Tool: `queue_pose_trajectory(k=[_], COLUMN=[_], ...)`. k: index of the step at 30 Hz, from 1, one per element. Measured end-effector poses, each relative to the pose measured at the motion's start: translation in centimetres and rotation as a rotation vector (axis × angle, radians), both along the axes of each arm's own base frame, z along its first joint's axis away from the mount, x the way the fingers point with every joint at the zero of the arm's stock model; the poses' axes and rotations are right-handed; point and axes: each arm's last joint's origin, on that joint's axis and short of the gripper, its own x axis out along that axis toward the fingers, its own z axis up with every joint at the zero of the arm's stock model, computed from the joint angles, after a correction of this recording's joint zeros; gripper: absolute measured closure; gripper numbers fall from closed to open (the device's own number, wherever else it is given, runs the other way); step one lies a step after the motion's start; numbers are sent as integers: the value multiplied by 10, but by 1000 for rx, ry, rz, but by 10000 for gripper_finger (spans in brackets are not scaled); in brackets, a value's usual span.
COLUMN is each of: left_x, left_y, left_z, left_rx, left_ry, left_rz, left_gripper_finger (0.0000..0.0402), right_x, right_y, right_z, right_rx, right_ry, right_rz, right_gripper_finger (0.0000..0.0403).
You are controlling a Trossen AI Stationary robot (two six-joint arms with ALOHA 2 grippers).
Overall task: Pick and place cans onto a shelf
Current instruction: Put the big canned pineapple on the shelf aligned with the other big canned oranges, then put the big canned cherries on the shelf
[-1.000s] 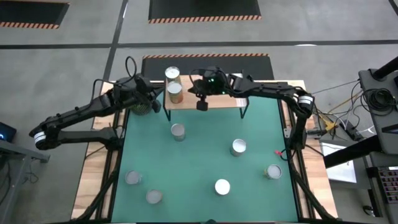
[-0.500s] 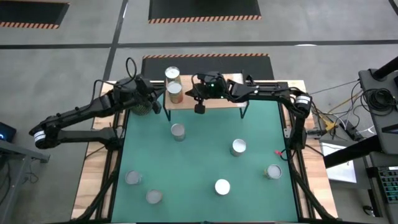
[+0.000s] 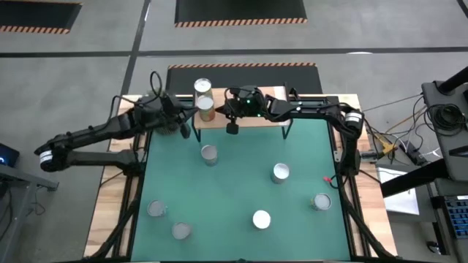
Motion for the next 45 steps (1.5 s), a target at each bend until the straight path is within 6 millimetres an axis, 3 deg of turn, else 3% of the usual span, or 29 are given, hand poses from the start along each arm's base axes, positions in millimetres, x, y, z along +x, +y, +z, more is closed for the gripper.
queue_pose_trajectory(k=[8, 16, 21, 30, 39, 45], left_x=[7, 5, 4, 7, 7, 17], left_y=[-17, -27, -33, -51, -55, -71], left_z=[-3, 2, -5, -20, -19, -24], left_rx=[-31, -80, -143, -238, -311, -326], left_ry=[-1, -41, 13, 136, 114, 139], left_rz=[-87, -119, -129, -190, -213, -276], left_gripper_finger=[402, 402, 402, 402, 402, 402], right_x=[-2, 5, -1, -34, -69, -93], right_y=[1, 0, 3, 21, 39, 59], right_z=[8, -6, 6, 37, 57, 51], right_rx=[-20, -21, -22, -6, -24, -11], right_ry=[-23, -24, -26, 83, -49, -50], right_rz=[4, 8, 8, 51, 85, 114], right_gripper_finger=[394, 394, 394, 394, 394, 394])
